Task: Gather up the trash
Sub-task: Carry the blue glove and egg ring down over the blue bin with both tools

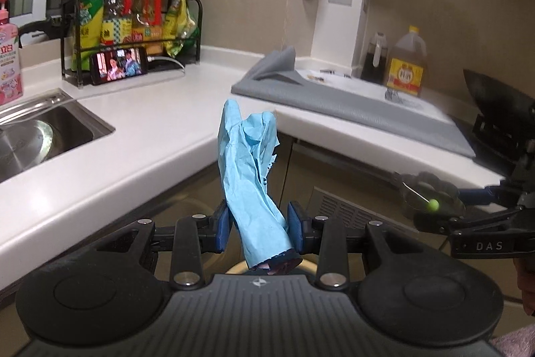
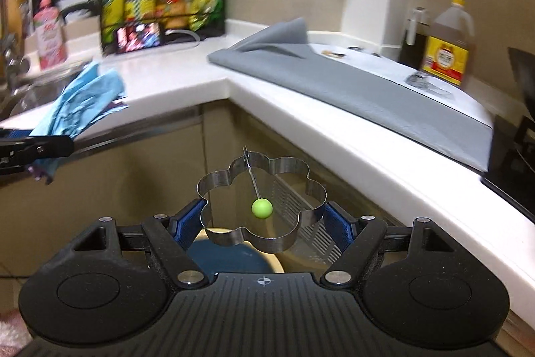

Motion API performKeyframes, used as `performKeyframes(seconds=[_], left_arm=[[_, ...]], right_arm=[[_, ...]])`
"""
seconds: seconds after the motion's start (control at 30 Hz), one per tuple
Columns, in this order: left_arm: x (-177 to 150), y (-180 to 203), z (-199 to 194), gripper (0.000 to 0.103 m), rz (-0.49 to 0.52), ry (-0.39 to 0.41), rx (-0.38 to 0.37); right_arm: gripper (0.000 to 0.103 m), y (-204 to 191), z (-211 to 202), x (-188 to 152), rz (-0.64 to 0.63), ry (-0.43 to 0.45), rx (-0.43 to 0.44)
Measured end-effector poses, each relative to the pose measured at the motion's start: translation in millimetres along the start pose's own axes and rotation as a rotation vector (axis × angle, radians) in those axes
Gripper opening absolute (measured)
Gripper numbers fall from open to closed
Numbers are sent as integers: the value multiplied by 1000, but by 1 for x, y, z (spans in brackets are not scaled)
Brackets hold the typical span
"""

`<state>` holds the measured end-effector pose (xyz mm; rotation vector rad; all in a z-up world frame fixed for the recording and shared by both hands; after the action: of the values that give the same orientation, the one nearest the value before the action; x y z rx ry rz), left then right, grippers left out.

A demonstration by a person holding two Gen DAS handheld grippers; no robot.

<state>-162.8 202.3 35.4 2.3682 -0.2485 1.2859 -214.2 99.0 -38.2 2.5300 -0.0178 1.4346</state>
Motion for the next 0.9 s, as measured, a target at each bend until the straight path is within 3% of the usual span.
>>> performKeyframes(seconds=[0.9], left_arm=[[-14, -13, 29, 40, -18, -131, 33]], right_arm=[[79, -20, 36, -12, -79, -152, 49]])
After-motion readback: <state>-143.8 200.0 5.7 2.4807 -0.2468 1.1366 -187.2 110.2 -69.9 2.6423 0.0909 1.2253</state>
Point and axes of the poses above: each gripper's, at about its wrist camera, not at the fingertips, and z roughly the way its jaws point, y to its right, x to its top, the point moved 2 cm from there along z, roughly the way its jaws point, and after that the axes turned 12 degrees about -z, right-handed, at the moved point
